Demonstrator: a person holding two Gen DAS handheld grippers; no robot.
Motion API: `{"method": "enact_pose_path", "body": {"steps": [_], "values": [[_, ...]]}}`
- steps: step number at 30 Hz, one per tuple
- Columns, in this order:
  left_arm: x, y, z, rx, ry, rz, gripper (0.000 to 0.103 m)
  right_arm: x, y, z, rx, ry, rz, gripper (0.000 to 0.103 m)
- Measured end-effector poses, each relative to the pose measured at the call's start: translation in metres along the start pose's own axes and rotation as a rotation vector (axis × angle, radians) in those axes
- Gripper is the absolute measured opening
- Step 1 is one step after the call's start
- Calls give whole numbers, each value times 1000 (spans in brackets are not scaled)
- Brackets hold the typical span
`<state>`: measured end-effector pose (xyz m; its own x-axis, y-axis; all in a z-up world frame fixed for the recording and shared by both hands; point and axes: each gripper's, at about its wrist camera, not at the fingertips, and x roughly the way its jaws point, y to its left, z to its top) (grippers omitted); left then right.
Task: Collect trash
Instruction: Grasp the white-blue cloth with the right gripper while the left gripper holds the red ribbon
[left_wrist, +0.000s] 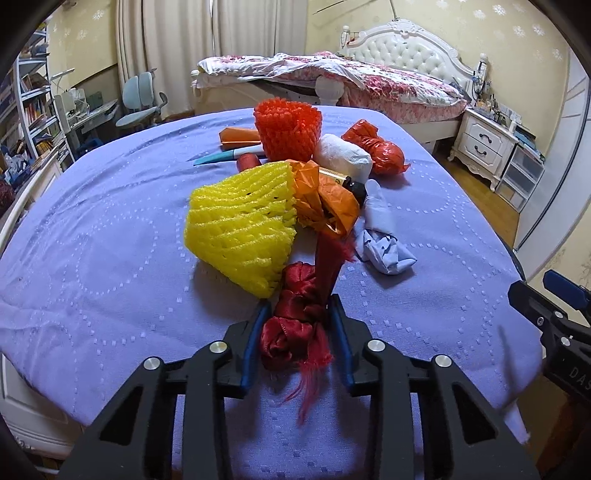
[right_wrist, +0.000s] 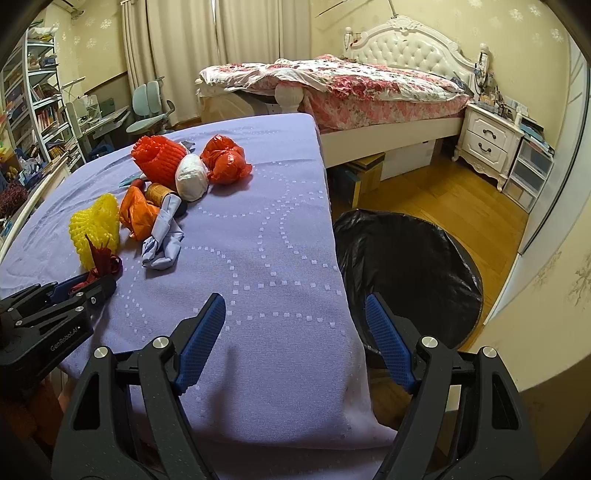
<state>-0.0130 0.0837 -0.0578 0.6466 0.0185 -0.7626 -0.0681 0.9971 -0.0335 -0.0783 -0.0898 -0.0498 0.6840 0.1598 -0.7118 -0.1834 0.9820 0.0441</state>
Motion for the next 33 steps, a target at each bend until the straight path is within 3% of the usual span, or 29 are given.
{"method": "enact_pose_path", "body": {"steps": [13, 22, 26, 33], "values": [[-27, 13, -4, -1, -59, -11, 31, 7, 40, 14, -79, 6, 83, 73], [-26, 35, -7, -37, -52, 4, 31, 32, 75, 31, -107, 49, 159, 65], [-18, 35, -7, -45, -34, 2, 31, 39, 89, 36, -133, 46, 152, 65], [-13, 35, -4, -45, -32, 3, 31, 52, 98, 32, -169, 67, 160, 35]]}}
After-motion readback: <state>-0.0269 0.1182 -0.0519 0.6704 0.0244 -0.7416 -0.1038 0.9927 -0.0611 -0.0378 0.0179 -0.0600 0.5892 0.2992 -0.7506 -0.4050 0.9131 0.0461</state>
